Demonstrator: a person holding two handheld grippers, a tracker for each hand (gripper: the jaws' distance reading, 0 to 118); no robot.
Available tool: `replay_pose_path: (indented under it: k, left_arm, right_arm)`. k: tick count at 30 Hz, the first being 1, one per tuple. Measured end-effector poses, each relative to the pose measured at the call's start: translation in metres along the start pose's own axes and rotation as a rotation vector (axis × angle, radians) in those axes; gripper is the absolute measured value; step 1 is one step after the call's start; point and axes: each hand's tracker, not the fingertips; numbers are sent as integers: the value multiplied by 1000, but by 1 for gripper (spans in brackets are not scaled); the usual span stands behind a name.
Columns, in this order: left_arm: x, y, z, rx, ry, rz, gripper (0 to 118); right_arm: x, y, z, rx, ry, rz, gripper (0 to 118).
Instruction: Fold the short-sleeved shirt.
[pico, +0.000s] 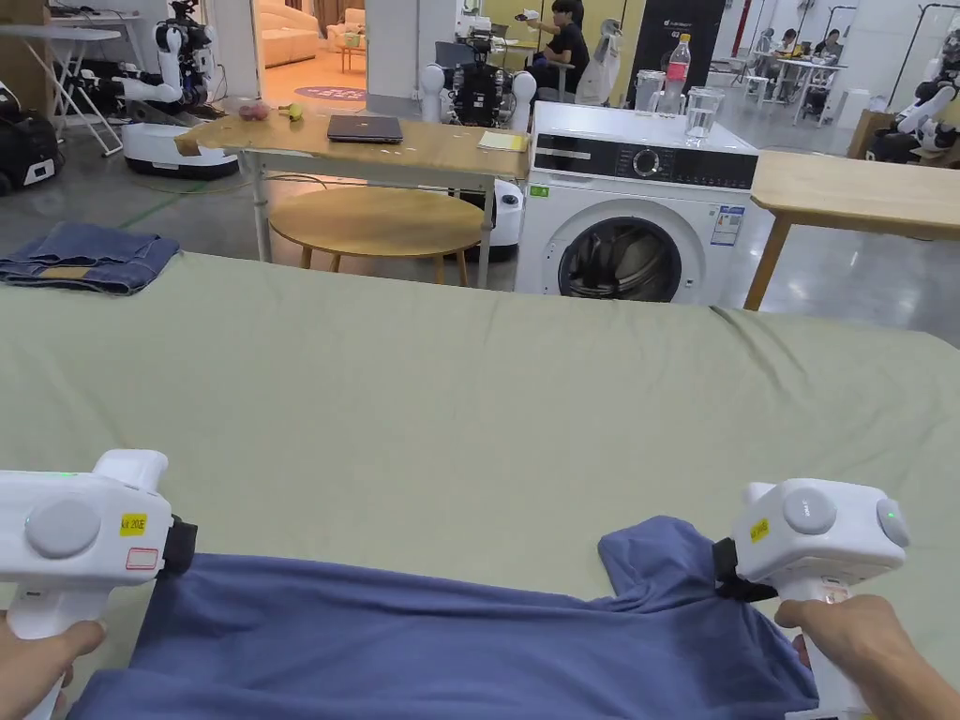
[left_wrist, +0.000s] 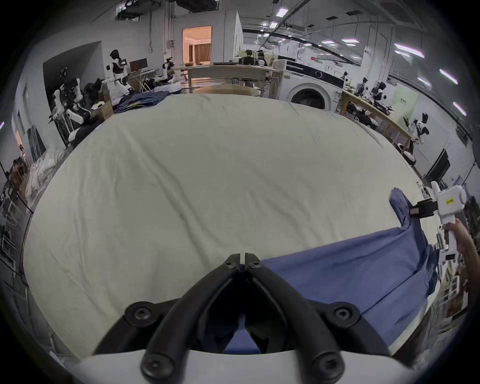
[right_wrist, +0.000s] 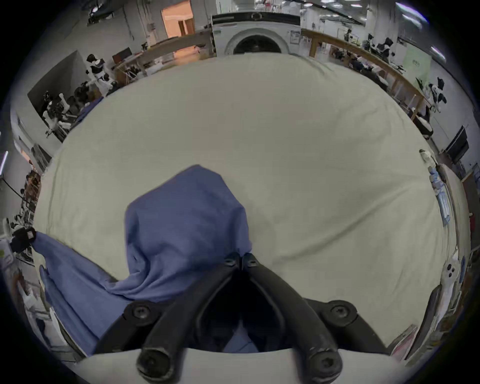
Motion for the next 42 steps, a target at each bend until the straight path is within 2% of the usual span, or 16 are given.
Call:
replay_pose_path:
  k: [13,21,29,36,42]
  left_arm:
    - [-9,-23,66,82,-33,11,0]
    - [-19,-60,99,85,-64,12,0]
    - [-25,-115,92,-32,-66,-38,0]
    - [-25,-146,69,-124,-49,-64,0]
    - [-21,-153,58,-138,-20,-65,0]
  right_arm:
    - [-3,-64,142,213,25,22,0]
    - [-12,-131,193,226,14,57,0]
    - [-12,-209,186,122,-36,102,0]
    - [8,-238,137,3,-71,99,0]
    - [8,-244,125,4,-82,106,0]
